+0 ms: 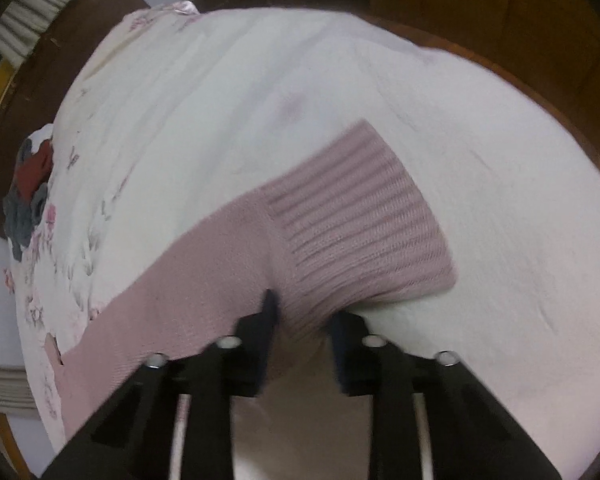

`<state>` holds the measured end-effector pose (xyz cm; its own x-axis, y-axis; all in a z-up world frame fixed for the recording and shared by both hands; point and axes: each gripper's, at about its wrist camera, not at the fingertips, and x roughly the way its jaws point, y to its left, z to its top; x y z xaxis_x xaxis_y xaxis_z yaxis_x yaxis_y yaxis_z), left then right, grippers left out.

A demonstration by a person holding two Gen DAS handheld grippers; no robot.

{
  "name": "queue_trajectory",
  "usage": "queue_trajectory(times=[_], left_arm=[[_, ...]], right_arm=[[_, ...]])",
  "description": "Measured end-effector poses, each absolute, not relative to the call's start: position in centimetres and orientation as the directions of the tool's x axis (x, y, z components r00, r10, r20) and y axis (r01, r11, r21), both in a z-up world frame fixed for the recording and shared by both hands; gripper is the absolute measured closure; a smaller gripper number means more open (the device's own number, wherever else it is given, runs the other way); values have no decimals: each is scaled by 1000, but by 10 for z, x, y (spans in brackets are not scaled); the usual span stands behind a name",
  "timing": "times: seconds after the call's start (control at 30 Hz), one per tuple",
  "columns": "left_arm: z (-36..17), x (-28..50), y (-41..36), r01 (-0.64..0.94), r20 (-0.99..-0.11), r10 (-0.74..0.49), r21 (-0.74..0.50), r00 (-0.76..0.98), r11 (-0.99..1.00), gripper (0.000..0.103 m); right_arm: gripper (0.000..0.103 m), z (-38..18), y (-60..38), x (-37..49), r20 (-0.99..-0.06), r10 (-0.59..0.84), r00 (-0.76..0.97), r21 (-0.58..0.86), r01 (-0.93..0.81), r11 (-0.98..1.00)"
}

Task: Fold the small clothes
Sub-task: 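Grasp the ribbed cuff of a pink sweater sleeve with the right tool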

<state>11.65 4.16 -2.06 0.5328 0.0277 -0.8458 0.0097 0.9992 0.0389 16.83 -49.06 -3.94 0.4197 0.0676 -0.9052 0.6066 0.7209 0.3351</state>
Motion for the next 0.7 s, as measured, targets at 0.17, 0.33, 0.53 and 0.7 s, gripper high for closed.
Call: queue_trajectory(times=[0.17,0.33,0.53,0.7], left_arm=[[-21,110,50,3,-843,33,41,537,999,3],[-24,104,61,-8,-845,42,45,533,999,3],[-31,100,76,-26,-858,44,36,511,999,3],[-33,96,91,-45,-861,47,28,506,999,3]], right_arm=[[92,-9,-481,170,-831,31,555,386,537,750],[93,-21,-489,187,-876,-43,480,293,601,744],[93,-27,-467,197,-883,-133,450,188,600,777],[93,13,-431,200,-826,-132,547,197,501,843]])
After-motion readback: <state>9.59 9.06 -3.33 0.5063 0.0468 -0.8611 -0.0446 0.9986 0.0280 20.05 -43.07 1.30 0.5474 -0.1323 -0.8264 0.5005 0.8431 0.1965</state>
